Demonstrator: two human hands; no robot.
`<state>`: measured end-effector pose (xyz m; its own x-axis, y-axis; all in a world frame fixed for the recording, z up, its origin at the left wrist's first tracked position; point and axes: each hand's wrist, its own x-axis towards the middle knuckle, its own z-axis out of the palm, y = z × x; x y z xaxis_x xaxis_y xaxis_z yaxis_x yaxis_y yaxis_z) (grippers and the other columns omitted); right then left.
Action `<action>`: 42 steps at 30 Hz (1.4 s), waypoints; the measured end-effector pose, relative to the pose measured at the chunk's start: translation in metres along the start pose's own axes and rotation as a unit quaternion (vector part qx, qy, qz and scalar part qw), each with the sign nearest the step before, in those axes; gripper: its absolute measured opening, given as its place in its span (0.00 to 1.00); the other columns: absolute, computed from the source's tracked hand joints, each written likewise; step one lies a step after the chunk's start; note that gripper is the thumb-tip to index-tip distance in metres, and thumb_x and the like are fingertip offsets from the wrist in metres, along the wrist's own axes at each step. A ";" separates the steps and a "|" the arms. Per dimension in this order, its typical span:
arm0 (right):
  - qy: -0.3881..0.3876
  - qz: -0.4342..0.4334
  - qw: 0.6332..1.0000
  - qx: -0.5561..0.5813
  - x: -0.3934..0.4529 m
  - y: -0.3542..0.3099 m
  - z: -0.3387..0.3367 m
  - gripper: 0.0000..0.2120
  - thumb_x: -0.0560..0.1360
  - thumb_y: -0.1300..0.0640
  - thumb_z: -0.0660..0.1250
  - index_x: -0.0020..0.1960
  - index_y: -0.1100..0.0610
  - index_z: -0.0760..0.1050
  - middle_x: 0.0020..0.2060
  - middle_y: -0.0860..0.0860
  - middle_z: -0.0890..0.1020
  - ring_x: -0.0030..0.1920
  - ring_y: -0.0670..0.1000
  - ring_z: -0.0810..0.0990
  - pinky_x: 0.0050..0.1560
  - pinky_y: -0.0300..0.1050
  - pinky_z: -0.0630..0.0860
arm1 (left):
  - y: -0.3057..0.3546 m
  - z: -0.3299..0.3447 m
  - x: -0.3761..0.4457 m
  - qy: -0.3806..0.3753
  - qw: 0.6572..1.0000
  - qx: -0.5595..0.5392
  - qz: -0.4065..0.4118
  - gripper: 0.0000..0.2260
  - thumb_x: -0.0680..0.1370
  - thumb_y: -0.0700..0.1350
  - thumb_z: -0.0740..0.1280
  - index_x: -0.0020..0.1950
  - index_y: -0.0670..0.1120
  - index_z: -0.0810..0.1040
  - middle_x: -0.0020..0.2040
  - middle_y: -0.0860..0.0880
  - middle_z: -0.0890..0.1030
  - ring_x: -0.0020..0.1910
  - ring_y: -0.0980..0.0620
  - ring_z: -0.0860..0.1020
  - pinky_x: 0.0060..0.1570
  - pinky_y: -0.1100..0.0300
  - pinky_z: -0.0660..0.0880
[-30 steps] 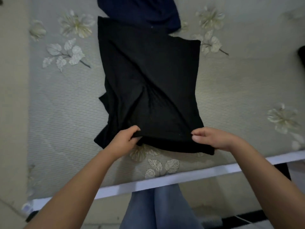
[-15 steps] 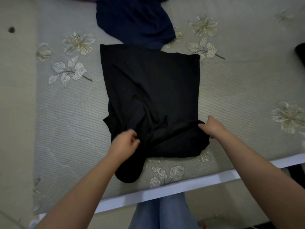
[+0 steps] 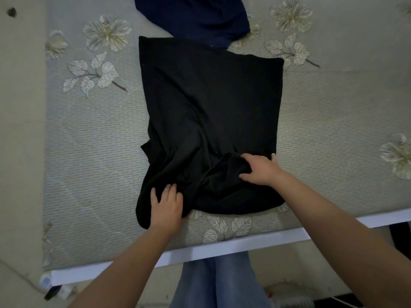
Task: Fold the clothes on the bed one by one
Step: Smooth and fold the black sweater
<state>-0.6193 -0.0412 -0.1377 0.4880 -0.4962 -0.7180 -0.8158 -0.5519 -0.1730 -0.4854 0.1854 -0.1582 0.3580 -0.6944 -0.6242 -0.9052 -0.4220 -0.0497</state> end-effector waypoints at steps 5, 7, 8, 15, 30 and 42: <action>0.006 0.049 0.999 0.002 0.002 0.006 0.004 0.36 0.70 0.46 0.69 0.72 0.52 0.58 0.66 0.55 0.68 0.69 0.58 0.63 0.68 0.60 0.57 | -0.020 -0.017 0.002 0.082 0.982 -0.167 -0.009 0.12 0.76 0.40 0.60 0.58 0.42 0.75 0.62 0.44 0.76 0.61 0.46 0.73 0.64 0.55 0.62; -0.025 0.068 0.997 0.002 0.000 0.009 0.004 0.35 0.70 0.47 0.69 0.72 0.51 0.58 0.68 0.53 0.67 0.69 0.57 0.61 0.67 0.58 0.59 | -0.037 -0.032 -0.002 0.108 0.965 -0.237 0.003 0.13 0.74 0.37 0.63 0.58 0.40 0.77 0.55 0.41 0.79 0.55 0.43 0.76 0.53 0.54 0.69; -0.036 0.076 0.996 0.005 0.000 0.009 0.005 0.34 0.71 0.49 0.69 0.72 0.51 0.59 0.68 0.53 0.68 0.69 0.57 0.61 0.67 0.57 0.60 | -0.046 -0.038 -0.005 0.122 0.959 -0.257 0.008 0.14 0.74 0.36 0.64 0.59 0.40 0.76 0.55 0.41 0.80 0.55 0.42 0.77 0.51 0.54 0.70; 0.115 0.022 0.978 0.172 -0.006 0.003 -0.013 0.08 0.74 0.53 0.66 0.45 0.59 0.76 0.45 0.58 0.81 0.50 0.57 0.77 0.45 0.43 0.68 | -0.089 -0.065 -0.020 0.137 0.818 -0.542 -0.132 0.04 0.75 0.42 0.68 0.42 0.50 0.75 0.36 0.41 0.78 0.35 0.47 0.74 0.31 0.62 0.67; 0.293 -0.019 0.928 0.230 -0.085 0.025 -0.170 0.09 0.77 0.58 0.62 0.50 0.65 0.74 0.40 0.55 0.73 0.44 0.54 0.72 0.42 0.42 0.62 | -0.052 -0.231 -0.012 0.073 0.947 -0.310 0.039 0.14 0.72 0.33 0.61 0.57 0.41 0.68 0.50 0.41 0.74 0.45 0.47 0.72 0.43 0.59 0.67; 0.590 -0.111 0.730 0.326 -0.251 0.022 -0.400 0.04 0.69 0.67 0.70 0.44 0.66 0.79 0.37 0.59 0.79 0.31 0.40 0.77 0.40 0.42 0.67 | -0.034 -0.518 -0.100 0.628 0.728 -0.267 0.063 0.12 0.79 0.40 0.59 0.57 0.40 0.78 0.51 0.36 0.81 0.49 0.37 0.77 0.42 0.52 0.68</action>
<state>-0.6357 -0.1972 0.3081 0.2446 -0.8869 0.3919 -0.4618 -0.4619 -0.7572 -0.3722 -0.0331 0.3094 0.5102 -0.5919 0.6240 -0.8509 -0.2418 0.4664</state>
